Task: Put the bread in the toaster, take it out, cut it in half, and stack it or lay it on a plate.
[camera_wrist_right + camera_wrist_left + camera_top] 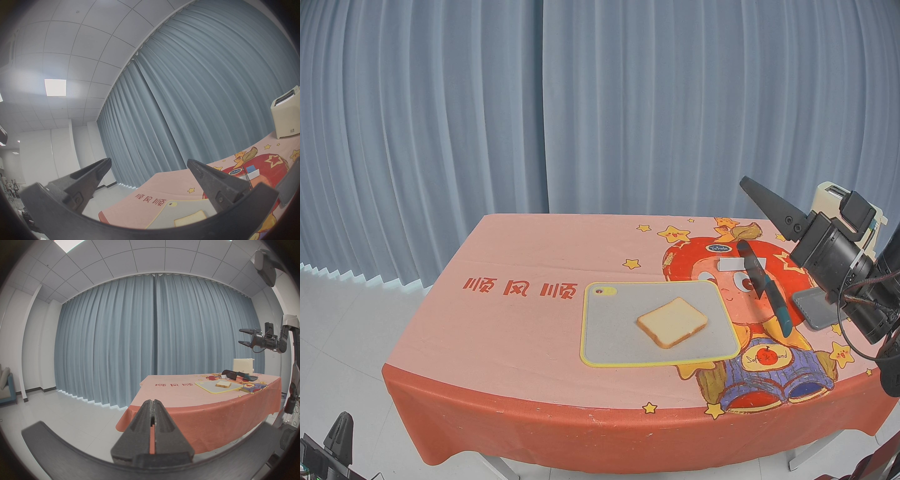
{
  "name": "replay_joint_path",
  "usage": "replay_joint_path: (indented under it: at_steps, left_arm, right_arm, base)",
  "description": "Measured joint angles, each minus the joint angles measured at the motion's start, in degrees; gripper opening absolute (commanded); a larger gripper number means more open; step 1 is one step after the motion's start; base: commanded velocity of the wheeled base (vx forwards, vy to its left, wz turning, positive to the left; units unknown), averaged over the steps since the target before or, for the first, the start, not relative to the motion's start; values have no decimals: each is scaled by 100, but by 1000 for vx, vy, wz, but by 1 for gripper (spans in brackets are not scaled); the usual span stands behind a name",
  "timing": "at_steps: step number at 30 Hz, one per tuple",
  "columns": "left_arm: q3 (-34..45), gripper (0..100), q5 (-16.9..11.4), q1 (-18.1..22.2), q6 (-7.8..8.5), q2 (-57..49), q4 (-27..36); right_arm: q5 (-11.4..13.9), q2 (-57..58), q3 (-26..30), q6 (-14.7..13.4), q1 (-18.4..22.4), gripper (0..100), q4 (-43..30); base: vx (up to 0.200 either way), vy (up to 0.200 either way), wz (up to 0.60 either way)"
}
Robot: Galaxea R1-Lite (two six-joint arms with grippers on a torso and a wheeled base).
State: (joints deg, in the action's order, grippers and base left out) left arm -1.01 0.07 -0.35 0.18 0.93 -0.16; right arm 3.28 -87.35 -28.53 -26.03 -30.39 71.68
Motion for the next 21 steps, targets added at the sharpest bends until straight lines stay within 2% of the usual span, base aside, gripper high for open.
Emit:
replay_joint_path:
  at_steps: [9, 21]
  left_arm:
    - [0, 0, 0, 2, 2, 0, 0]
    - [0, 0, 0, 2, 2, 0, 0]
  right_arm:
    - [106, 6, 116, -41, 16, 100, 55]
    - [49, 16, 59, 6, 62, 100, 63]
  base:
    - [0, 0, 0]
    - [0, 0, 0]
